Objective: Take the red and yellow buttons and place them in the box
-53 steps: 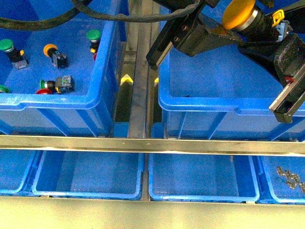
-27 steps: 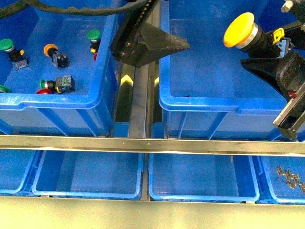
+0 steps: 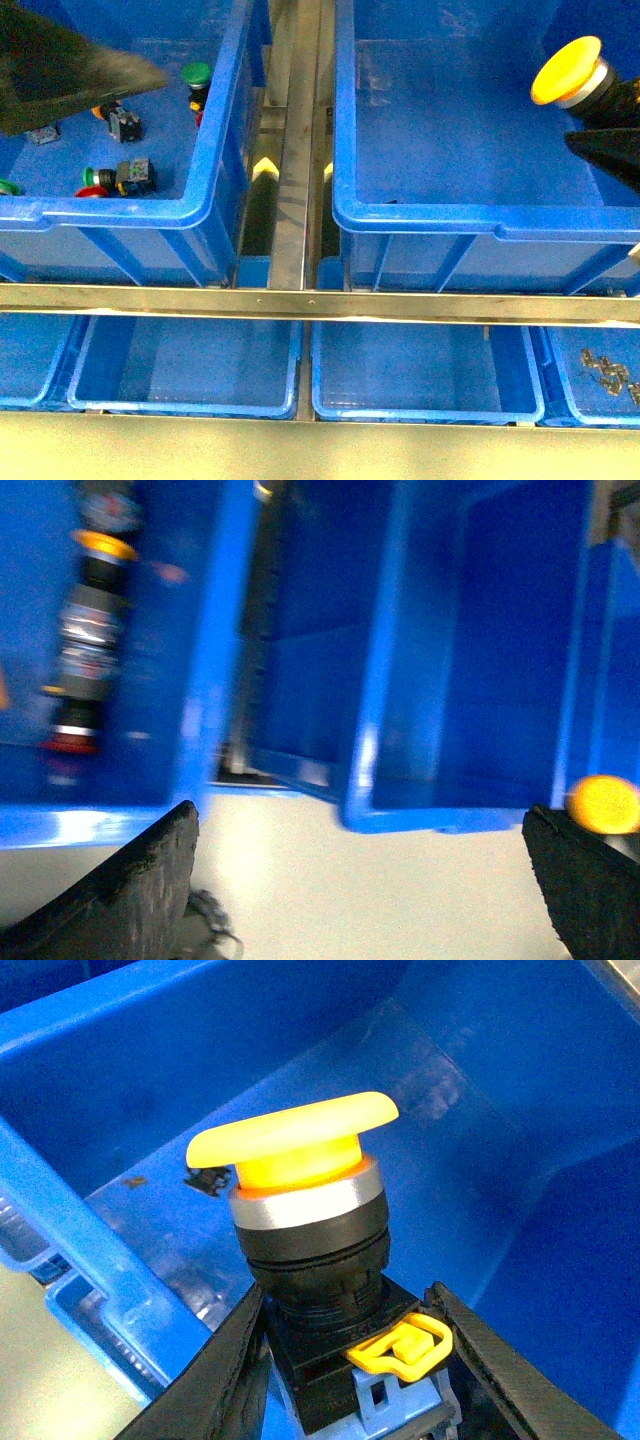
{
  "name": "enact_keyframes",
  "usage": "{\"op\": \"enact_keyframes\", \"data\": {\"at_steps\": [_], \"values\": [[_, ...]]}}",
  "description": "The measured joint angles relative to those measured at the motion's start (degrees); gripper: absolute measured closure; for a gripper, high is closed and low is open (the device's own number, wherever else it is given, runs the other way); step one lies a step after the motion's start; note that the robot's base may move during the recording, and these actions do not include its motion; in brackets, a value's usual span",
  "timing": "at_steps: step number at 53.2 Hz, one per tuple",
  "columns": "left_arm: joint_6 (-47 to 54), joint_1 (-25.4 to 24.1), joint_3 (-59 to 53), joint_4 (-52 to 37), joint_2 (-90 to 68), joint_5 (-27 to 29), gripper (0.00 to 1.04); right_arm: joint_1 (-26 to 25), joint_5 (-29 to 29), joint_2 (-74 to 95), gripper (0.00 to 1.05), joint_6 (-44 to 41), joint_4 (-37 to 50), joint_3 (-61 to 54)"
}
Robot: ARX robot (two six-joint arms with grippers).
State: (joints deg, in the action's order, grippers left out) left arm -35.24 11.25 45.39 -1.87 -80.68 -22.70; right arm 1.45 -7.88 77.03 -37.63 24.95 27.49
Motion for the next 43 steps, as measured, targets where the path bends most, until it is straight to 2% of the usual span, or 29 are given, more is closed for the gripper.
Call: {"op": "enact_keyframes", "data": {"at_steps": [9, 20, 21, 24, 26, 30, 34, 37, 43], "values": [[14.6, -10.6, -8.9, 3.9, 6.8, 0.6, 0.08, -2.1, 1.5, -8.0, 0.67, 2.8, -6.4, -0.7], [22.2, -19.0, -15.3, 4.6, 12.2, 0.9, 0.08, -2.4, 3.2, -16.7, 0.67, 7.0, -13.3, -1.3], [23.6, -19.0, -16.9, 1.1, 12.2, 2.7, 0.10, -2.3, 3.6, -17.6, 0.67, 7.4, -14.1, -1.4], [28.4, -18.7, -24.9, -19.3, 12.2, 11.8, 0.22, -1.9, 4.6, -20.2, 0.67, 9.3, -16.5, -2.0], [30.1, -18.4, -29.7, -30.2, 12.3, 14.7, 0.28, -1.6, 5.4, -21.8, 0.67, 10.2, -17.9, -2.4], [31.9, -17.7, -35.2, -43.2, 14.3, 17.6, 0.39, -0.9, 6.5, -23.6, 0.67, 12.2, -19.5, -2.7], [33.0, -15.9, -36.9, -47.8, 18.9, 19.7, 0.49, 0.2, 7.2, -25.2, 0.67, 14.1, -21.2, -2.7], [33.6, -13.5, -37.2, -47.4, 22.8, 22.4, 0.58, 1.0, 8.7, -26.8, 0.67, 15.7, -22.4, -2.7], [34.2, -11.5, -38.8, -45.2, 27.7, 22.5, 0.76, 2.2, 11.8, -29.2, 0.67, 18.9, -24.8, -2.9]]}}
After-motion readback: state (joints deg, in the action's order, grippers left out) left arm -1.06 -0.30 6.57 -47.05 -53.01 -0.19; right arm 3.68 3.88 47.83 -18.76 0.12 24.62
